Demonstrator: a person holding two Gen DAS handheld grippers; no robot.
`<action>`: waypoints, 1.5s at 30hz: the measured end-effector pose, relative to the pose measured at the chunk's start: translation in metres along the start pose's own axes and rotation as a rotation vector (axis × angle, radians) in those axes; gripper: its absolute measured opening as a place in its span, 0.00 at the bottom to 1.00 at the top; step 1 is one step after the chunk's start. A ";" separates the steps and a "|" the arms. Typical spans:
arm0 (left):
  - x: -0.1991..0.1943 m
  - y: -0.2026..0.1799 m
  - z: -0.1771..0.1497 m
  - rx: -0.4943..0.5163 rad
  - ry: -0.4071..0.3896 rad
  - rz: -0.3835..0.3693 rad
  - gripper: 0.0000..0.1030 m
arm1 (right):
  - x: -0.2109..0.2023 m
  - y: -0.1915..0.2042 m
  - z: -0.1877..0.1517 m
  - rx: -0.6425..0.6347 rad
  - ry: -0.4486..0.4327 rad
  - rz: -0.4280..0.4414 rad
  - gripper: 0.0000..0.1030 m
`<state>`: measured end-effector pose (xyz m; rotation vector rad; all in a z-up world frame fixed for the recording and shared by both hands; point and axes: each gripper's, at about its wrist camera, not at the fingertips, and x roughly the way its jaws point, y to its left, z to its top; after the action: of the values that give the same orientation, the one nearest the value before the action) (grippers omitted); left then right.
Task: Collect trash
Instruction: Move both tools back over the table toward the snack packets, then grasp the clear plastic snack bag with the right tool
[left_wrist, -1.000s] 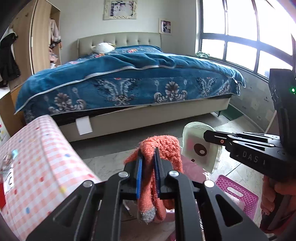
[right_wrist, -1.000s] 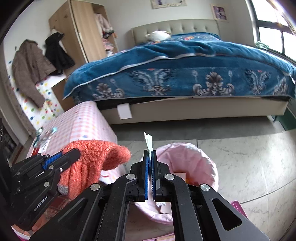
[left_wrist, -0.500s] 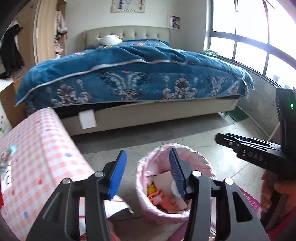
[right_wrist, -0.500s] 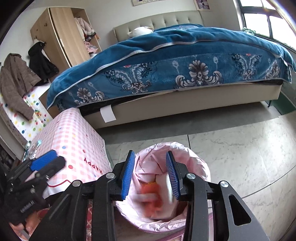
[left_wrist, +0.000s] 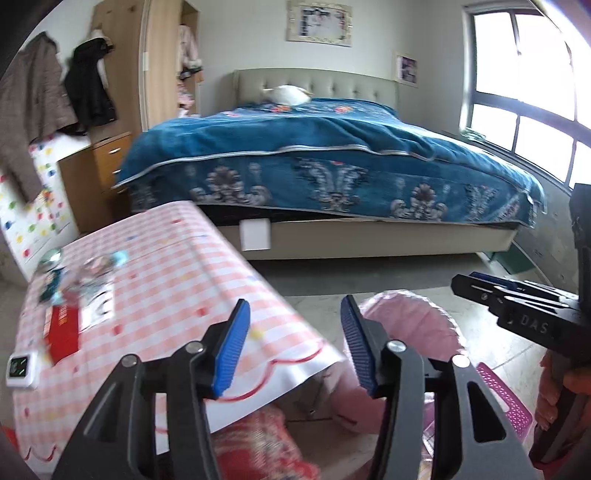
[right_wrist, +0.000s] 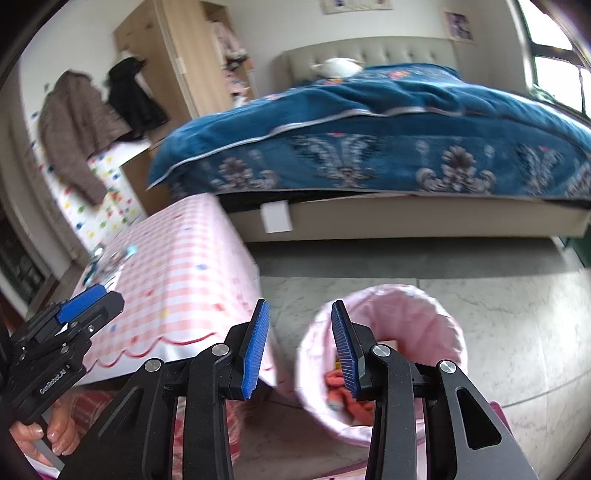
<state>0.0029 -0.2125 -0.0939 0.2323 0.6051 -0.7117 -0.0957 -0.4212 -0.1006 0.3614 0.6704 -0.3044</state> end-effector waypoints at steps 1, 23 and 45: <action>-0.005 0.007 -0.003 -0.008 -0.001 0.015 0.50 | 0.000 0.009 0.001 -0.020 0.002 0.010 0.36; -0.073 0.205 -0.044 -0.308 0.027 0.381 0.65 | 0.046 0.208 0.008 -0.344 0.062 0.243 0.43; -0.040 0.337 -0.040 -0.385 0.064 0.509 0.66 | 0.203 0.380 0.017 -0.610 0.195 0.315 0.75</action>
<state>0.1880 0.0747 -0.1029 0.0444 0.6964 -0.0904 0.2109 -0.1204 -0.1341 -0.0929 0.8471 0.2409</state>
